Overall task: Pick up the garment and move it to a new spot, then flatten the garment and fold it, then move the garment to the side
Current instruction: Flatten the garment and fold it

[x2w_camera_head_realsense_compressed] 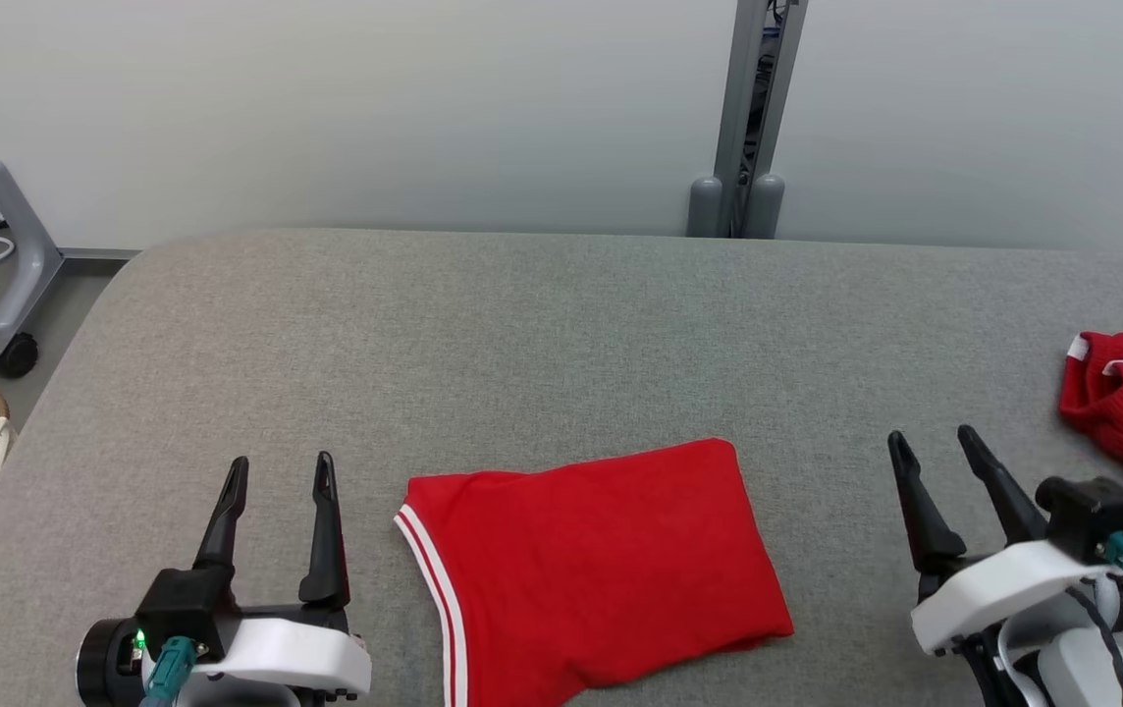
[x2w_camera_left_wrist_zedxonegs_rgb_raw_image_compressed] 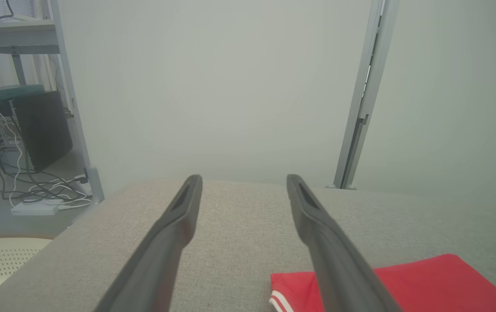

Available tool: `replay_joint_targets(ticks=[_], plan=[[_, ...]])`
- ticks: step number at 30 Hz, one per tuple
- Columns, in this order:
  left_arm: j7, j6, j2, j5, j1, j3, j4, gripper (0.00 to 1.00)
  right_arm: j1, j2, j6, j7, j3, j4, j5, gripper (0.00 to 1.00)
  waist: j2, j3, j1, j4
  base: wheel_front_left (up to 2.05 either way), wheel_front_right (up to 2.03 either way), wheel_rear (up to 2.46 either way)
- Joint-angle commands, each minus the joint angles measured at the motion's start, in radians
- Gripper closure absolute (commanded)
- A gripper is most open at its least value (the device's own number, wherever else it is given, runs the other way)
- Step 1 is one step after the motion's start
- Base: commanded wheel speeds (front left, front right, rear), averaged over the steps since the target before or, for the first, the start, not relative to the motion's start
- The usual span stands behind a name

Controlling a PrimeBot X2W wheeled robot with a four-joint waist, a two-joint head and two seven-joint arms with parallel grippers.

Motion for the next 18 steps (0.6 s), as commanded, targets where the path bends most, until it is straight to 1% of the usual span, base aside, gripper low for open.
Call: replay_joint_targets(ticks=[1, 5, 7, 10, 18], plan=[[-0.004, -0.009, 0.004, 0.021, 0.014, 0.006, 0.0, 0.0, 0.031, 0.011, 0.0, -0.01, -0.018, -0.015, -0.011, 0.0, 0.0, 0.003, 0.0, -0.005, 0.0, 0.0, 0.0], [-0.004, -0.007, 0.004, 0.021, 0.021, 0.011, -0.002, 0.0, 0.073, 0.035, 0.0, -0.017, -0.052, -0.043, -0.029, 0.0, 0.0, 0.006, 0.0, -0.01, 0.0, 0.0, 0.0], [-0.004, -0.01, 0.004, 0.023, 0.023, 0.011, -0.005, 0.0, 0.096, 0.041, 0.0, -0.024, -0.079, -0.059, -0.066, 0.0, 0.0, 0.009, 0.0, -0.012, 0.0, 0.0, 0.0], [-0.004, -0.015, 0.004, 0.011, 0.03, 0.01, 0.005, 0.0, 0.126, 0.066, 0.0, -0.027, -0.102, -0.083, -0.088, 0.0, 0.0, 0.014, 0.0, -0.013, 0.0, 0.0, 0.0], [-0.004, -0.025, 0.004, 0.002, 0.013, 0.004, 0.015, 0.0, 0.143, 0.082, 0.0, -0.03, -0.116, -0.093, -0.111, 0.0, 0.0, 0.023, 0.0, -0.009, 0.0, 0.0, 0.0]])
